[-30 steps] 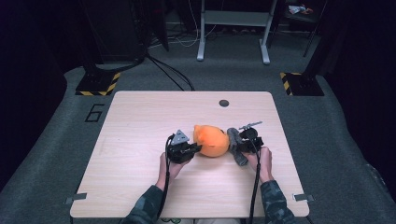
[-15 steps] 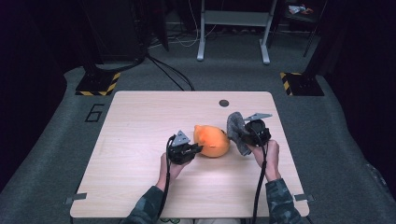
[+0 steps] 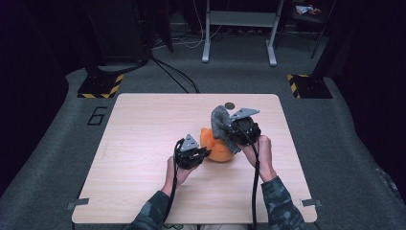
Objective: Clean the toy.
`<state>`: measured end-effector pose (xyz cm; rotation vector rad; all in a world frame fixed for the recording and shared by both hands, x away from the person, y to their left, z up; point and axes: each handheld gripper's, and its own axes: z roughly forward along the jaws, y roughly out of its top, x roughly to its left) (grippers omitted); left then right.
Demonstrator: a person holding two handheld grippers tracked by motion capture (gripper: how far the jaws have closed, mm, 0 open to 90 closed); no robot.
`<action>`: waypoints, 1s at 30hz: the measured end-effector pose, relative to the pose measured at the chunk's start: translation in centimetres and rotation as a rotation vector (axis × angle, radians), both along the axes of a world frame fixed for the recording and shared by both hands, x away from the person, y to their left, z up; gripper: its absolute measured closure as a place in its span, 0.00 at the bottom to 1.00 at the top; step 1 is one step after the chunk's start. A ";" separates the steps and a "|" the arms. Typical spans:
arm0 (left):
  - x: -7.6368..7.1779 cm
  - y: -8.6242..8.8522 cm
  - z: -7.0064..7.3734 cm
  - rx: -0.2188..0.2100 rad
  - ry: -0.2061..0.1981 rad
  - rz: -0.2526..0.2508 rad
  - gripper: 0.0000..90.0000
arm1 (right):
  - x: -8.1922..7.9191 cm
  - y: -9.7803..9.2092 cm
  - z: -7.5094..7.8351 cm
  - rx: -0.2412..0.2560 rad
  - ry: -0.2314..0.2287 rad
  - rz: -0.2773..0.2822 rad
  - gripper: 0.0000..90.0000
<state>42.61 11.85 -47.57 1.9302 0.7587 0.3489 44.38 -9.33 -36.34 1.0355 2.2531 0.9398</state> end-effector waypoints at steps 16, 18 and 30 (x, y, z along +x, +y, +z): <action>-0.1 -0.3 0.0 -0.011 -0.011 -0.005 0.90 | 0.4 3.2 -1.0 -0.038 0.011 0.084 0.80; -0.2 -0.4 0.1 -0.006 -0.007 -0.010 0.90 | 0.5 3.6 -1.5 -0.046 0.029 0.087 0.80; 0.0 0.2 -0.3 -0.012 0.005 0.007 0.90 | 1.4 2.2 -3.5 -0.067 0.083 0.057 0.80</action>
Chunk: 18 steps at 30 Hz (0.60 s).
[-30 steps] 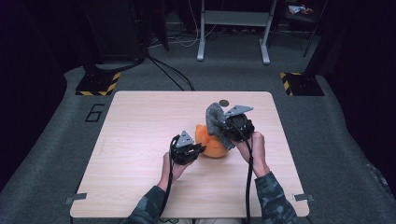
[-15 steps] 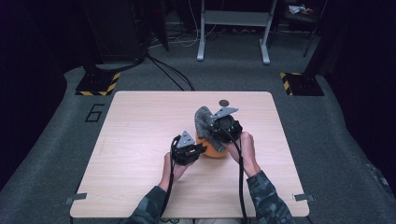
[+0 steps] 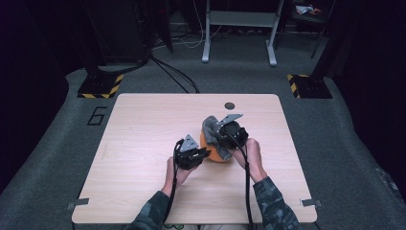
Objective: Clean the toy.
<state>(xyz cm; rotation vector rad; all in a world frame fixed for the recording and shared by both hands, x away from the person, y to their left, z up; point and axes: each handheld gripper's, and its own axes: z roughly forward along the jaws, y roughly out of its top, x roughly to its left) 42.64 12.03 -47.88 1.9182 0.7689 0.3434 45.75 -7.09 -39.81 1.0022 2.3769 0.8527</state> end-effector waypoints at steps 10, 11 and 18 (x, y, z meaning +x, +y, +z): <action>0.1 0.3 -0.1 -0.003 0.014 0.002 0.89 | 0.7 -3.0 -1.7 0.019 0.054 -0.080 0.80; 0.2 0.3 -0.2 0.000 0.014 0.002 0.89 | 0.8 -3.3 -1.9 0.020 0.062 -0.087 0.80; 0.4 0.5 -0.2 0.007 0.023 -0.006 0.89 | 1.5 -5.2 -3.3 0.030 0.110 -0.142 0.80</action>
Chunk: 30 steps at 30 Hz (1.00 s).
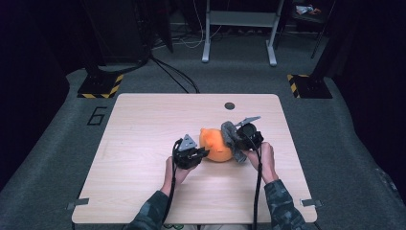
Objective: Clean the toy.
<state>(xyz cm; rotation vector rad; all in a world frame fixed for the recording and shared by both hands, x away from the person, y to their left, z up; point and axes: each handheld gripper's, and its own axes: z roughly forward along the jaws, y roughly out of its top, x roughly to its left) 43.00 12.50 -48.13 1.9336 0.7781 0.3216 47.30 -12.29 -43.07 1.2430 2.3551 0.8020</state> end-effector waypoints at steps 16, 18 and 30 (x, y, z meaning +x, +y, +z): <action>0.0 0.0 0.0 -0.002 -0.005 0.005 0.88 | 1.7 -2.4 -4.5 -0.018 0.131 -0.097 0.80; 0.0 0.0 0.0 -0.002 -0.005 0.006 0.88 | 1.9 -2.6 -5.1 -0.011 0.154 -0.097 0.80; 0.1 0.3 -0.1 -0.001 -0.007 0.020 0.87 | 0.1 -3.9 -0.7 0.009 0.005 -0.129 0.80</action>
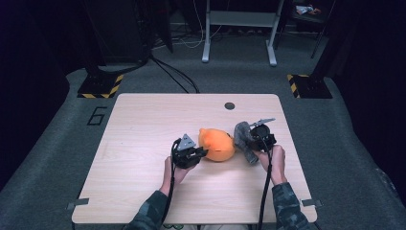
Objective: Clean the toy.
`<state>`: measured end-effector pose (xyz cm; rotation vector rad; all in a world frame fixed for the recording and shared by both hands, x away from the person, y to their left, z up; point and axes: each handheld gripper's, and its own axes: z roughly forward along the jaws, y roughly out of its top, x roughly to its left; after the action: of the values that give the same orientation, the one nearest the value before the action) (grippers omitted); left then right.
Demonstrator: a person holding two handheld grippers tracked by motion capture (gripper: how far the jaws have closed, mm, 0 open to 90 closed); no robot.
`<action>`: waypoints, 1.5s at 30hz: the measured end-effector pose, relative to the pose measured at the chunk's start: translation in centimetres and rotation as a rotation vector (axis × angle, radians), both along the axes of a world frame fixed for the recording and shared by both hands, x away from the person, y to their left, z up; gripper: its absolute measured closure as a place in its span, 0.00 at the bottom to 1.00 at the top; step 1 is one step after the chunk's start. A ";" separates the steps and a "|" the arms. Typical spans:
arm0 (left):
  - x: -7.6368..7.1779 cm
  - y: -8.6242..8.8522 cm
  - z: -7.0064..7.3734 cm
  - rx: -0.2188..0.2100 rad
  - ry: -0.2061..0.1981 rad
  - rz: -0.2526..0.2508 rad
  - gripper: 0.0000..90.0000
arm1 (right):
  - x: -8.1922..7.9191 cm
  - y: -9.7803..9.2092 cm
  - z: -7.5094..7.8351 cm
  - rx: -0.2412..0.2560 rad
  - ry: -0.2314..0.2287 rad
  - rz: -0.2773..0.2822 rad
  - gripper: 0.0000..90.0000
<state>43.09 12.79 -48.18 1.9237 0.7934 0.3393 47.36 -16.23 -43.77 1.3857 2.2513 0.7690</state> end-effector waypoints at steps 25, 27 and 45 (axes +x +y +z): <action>0.8 0.3 -0.6 0.073 0.017 0.073 0.37 | 0.3 5.1 0.7 -0.024 -0.010 0.139 0.80; 1.0 0.1 -0.9 0.080 0.026 0.063 0.32 | 0.5 5.1 0.6 -0.024 -0.011 0.136 0.80; 0.9 -1.2 -1.3 0.110 -0.044 0.054 0.84 | 0.4 4.6 0.3 0.022 -0.038 0.118 0.80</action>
<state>43.96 11.62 -49.53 1.9930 0.8128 0.4655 47.78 -11.64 -43.43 1.2453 2.3184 0.8536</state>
